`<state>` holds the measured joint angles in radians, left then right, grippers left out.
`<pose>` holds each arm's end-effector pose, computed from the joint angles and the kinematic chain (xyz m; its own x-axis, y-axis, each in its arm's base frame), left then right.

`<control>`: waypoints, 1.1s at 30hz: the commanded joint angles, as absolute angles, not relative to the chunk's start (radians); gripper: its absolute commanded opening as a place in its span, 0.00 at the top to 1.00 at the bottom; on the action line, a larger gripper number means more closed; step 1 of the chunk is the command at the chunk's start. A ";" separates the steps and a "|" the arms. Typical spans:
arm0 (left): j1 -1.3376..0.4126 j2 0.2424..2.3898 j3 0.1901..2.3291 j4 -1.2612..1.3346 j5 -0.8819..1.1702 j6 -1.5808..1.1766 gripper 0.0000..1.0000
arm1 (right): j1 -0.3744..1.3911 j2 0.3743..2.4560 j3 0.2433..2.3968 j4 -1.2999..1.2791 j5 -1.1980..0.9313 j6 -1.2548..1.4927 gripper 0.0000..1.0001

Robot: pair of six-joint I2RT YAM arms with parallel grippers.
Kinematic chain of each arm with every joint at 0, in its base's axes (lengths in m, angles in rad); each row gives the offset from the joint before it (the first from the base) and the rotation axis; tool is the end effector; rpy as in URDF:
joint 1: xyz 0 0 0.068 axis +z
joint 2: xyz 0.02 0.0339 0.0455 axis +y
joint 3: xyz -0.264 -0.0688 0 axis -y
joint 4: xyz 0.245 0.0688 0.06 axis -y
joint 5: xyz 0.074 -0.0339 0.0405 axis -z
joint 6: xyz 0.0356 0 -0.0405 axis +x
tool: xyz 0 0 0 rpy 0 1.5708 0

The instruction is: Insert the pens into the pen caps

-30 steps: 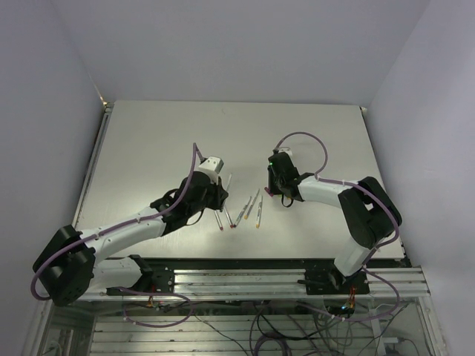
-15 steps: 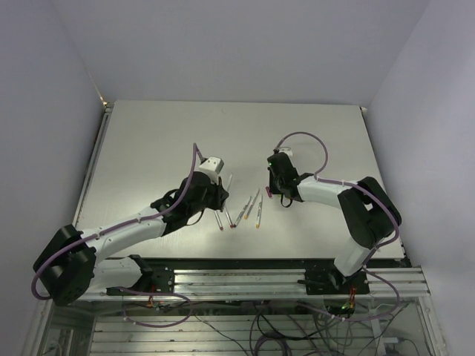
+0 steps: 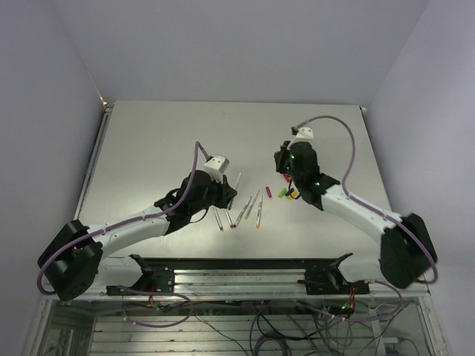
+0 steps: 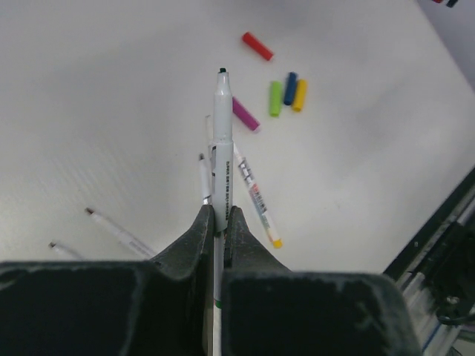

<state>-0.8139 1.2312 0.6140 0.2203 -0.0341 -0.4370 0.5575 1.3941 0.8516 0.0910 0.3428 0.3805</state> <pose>0.1847 -0.1937 0.2272 -0.5389 -0.0455 -0.8412 0.5264 0.7614 -0.3784 0.2704 0.1545 0.2514 -0.4335 0.1419 -0.8899 -0.0868 0.9763 0.1980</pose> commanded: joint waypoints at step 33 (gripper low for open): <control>-0.980 1.317 0.751 0.556 0.185 -0.517 0.93 | 0.558 0.889 0.314 1.044 0.027 0.658 1.00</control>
<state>-0.9779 1.3190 0.7151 0.4816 0.1513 -0.5098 0.5575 0.8856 0.3248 0.9852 0.0551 0.6258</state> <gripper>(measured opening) 0.104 0.045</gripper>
